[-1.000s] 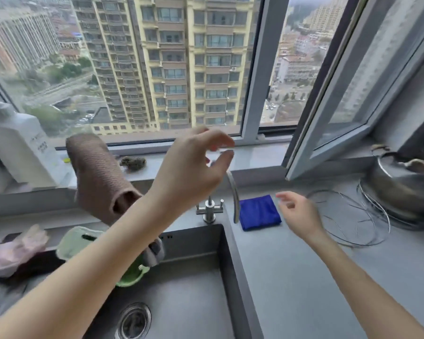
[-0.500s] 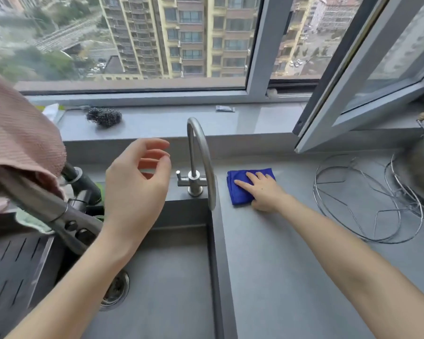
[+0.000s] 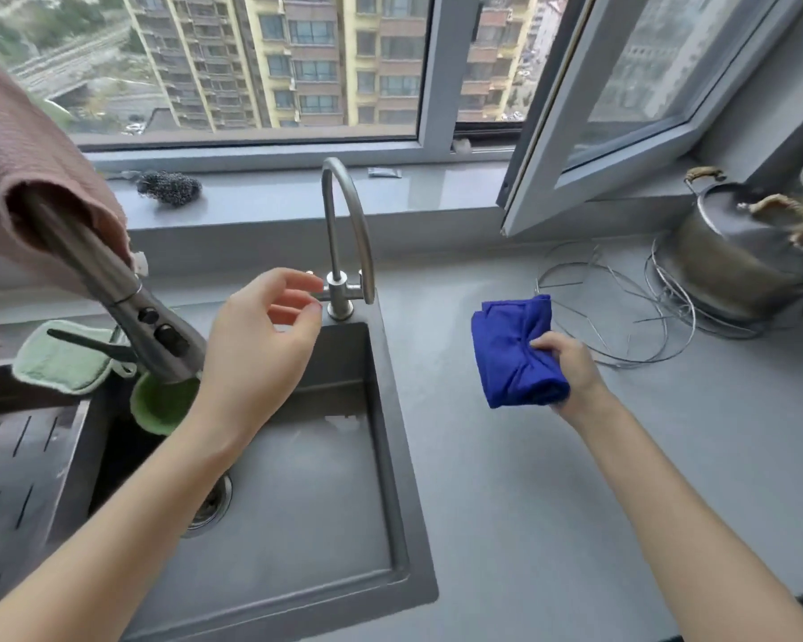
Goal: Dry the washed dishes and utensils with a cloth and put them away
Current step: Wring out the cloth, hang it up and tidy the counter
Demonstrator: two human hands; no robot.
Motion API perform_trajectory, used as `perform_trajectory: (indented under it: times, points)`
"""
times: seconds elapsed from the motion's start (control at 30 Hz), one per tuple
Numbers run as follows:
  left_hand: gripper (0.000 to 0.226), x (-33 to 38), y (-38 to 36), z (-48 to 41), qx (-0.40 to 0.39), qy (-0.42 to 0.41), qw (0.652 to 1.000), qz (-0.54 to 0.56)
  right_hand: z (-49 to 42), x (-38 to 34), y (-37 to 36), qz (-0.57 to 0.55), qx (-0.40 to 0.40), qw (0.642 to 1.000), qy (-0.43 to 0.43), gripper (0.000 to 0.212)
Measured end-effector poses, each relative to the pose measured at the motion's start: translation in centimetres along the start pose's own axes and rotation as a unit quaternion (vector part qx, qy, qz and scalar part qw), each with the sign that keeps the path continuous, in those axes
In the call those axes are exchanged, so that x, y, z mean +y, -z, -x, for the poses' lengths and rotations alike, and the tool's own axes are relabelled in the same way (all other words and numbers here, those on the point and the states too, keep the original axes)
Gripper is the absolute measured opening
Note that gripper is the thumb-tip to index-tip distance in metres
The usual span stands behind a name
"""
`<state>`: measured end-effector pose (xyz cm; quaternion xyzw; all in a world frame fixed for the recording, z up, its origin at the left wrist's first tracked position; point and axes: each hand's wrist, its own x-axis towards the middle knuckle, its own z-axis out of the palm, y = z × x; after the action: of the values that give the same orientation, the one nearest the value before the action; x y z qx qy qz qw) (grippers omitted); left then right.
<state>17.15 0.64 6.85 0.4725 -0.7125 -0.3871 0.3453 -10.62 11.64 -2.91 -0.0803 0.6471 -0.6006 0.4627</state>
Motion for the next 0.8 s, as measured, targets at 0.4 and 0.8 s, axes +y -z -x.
perform_trajectory:
  times: [0.4, 0.8]
  points:
    - [0.021, -6.7, -6.2, 6.3, -0.163, 0.131, 0.978, 0.026, 11.4, 9.3, 21.4, 0.425, 0.331, 0.842, -0.029, 0.040]
    - [0.023, -14.8, -5.1, 10.0, -0.085, 0.191, 0.977, 0.036, 8.5, 17.3, 3.6, 0.672, 0.271, 0.682, 0.097, 0.057]
